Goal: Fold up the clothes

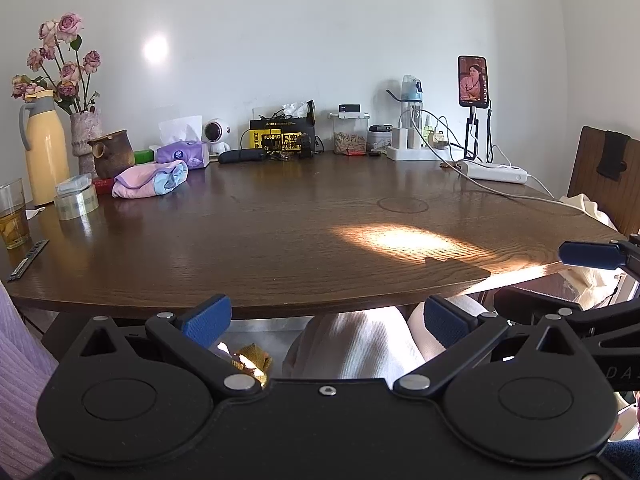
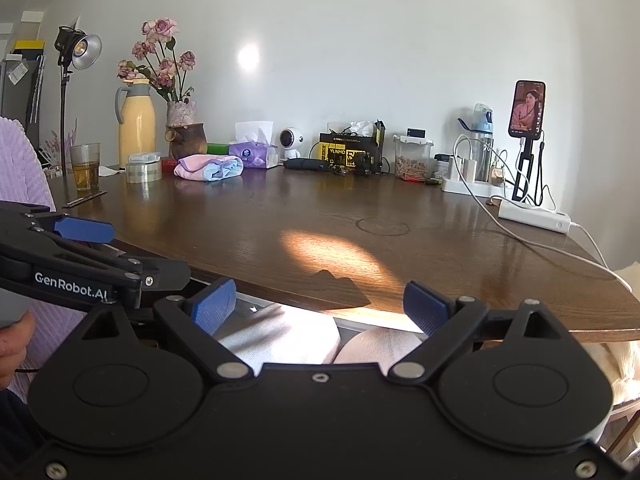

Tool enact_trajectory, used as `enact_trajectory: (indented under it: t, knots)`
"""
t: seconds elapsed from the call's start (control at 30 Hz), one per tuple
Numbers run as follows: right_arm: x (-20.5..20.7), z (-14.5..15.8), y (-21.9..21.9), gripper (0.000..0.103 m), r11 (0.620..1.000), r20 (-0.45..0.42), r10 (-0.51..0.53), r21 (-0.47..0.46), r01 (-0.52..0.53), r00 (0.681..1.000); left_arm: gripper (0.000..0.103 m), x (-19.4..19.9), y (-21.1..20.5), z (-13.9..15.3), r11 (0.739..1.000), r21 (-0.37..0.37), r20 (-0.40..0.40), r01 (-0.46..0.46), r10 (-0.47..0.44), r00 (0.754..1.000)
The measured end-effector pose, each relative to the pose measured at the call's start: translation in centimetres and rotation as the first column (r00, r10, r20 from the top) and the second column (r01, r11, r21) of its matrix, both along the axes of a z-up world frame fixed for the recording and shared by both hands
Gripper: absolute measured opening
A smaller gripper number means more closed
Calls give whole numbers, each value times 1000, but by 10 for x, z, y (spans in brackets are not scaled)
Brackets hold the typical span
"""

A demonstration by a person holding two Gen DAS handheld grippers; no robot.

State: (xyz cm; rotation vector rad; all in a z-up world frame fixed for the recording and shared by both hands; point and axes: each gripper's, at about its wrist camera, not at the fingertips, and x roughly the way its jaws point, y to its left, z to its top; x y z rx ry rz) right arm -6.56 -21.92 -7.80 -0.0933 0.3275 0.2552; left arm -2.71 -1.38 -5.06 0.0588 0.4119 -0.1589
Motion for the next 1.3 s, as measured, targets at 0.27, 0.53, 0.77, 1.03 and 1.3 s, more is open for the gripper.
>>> enact_trajectory:
  t: [0.27,0.53,0.77,1.03,1.3]
  knots:
    - [0,0,-2,94,1000,0,2,8,-2,1000,103,1,1,0,1000,-8,-5,2,-2,1000]
    - [-1,0,-2,94,1000,1,9,7,-9,1000,103,-1,3,1,1000,-9,2,13,-13,1000]
    - [-1,0,-4,94,1000,5,9,13,-9,1000,103,-2,1,1,1000,-7,10,10,-10,1000]
    - [-1,0,-4,94,1000,8,7,14,-7,1000,103,-1,1,1,1000,-9,6,11,-11,1000]
    - [-1,0,-5,94,1000,4,9,14,-9,1000,103,-3,-5,1,1000,1,17,2,-2,1000]
